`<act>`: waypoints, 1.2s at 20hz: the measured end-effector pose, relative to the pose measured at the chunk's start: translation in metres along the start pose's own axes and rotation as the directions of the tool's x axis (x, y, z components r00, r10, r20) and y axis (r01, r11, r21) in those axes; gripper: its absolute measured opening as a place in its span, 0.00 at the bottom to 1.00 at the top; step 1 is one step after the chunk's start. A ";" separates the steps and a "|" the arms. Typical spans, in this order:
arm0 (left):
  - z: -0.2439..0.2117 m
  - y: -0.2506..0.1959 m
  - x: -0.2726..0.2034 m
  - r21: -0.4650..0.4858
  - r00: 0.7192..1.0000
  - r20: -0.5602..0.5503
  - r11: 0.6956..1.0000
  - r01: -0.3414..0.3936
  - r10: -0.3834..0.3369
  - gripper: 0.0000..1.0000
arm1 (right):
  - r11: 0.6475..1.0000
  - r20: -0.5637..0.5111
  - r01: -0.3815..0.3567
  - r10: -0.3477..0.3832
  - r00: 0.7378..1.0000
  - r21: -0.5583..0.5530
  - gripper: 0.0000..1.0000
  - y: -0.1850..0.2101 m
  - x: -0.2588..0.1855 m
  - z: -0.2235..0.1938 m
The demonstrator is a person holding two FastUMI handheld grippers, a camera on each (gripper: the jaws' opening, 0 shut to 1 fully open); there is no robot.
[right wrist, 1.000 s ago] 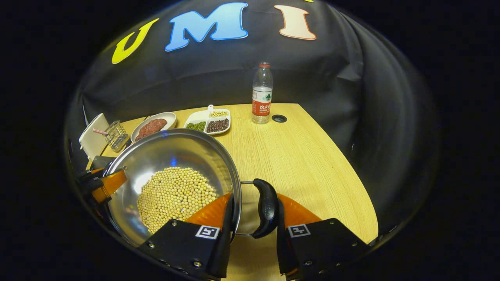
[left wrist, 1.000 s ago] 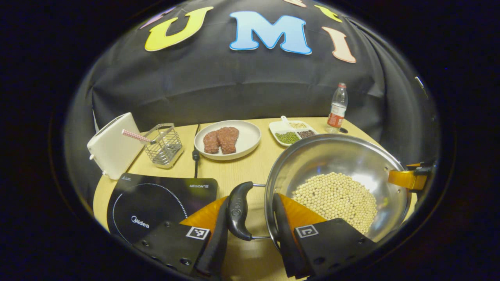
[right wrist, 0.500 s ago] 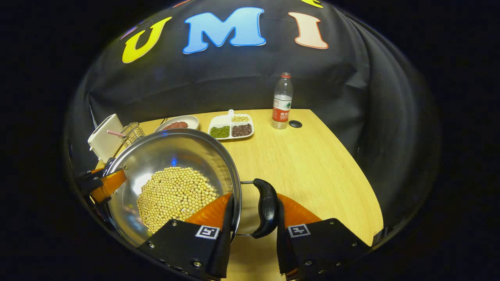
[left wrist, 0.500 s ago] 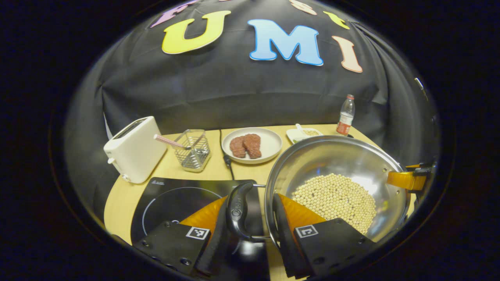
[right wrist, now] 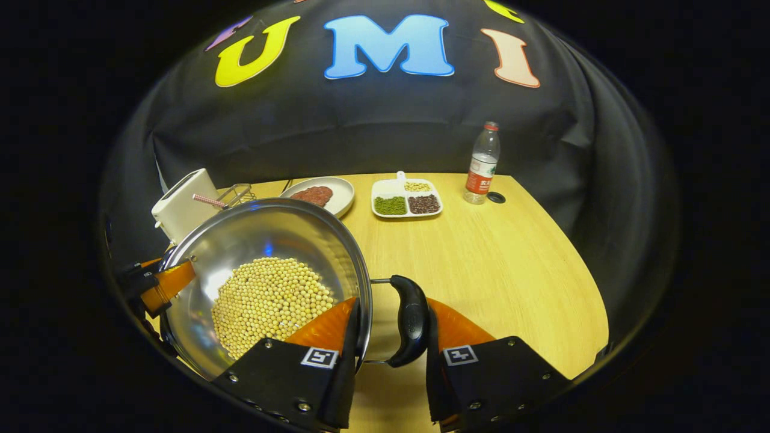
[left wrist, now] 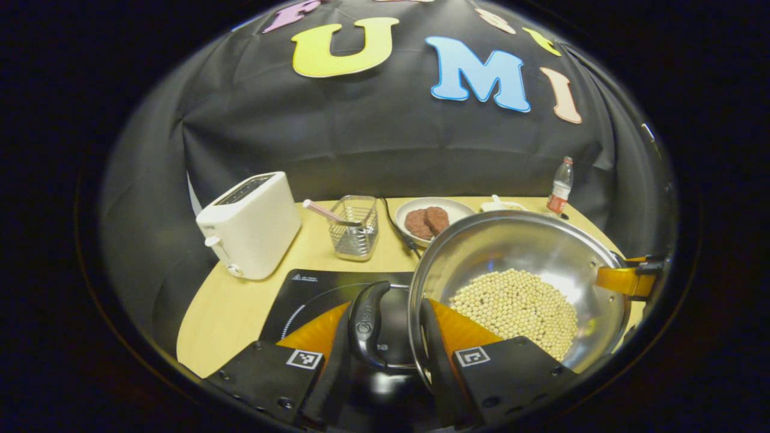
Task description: First push the handle of the pot to place it horizontally, then grasp the pot with both hands and set it on the induction cooktop.
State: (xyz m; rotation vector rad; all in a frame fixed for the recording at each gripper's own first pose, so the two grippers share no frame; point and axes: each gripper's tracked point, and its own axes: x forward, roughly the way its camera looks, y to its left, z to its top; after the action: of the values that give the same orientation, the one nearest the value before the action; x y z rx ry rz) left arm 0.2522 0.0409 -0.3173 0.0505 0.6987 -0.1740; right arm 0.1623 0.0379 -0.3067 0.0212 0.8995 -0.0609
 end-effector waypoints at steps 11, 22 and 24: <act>-0.013 0.086 -0.006 -0.027 0.998 -0.012 0.997 -0.066 0.065 0.66 | 0.997 -0.002 -0.063 0.063 0.998 -0.041 0.49 0.077 0.007 0.001; -0.025 0.137 0.009 -0.057 0.996 -0.029 0.995 -0.081 0.080 0.65 | 0.993 -0.001 -0.091 0.091 0.996 -0.076 0.49 0.125 0.016 0.005; -0.029 0.142 0.013 -0.054 0.996 -0.033 0.995 -0.082 0.080 0.61 | 0.993 -0.006 -0.094 0.094 0.996 -0.076 0.49 0.130 0.019 0.004</act>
State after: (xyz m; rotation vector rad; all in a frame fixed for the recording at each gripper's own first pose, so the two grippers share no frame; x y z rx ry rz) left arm 0.2687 0.1819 -0.3491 0.0290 0.7308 -0.0765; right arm 0.1849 0.1664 -0.3204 -0.0075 0.9016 0.0611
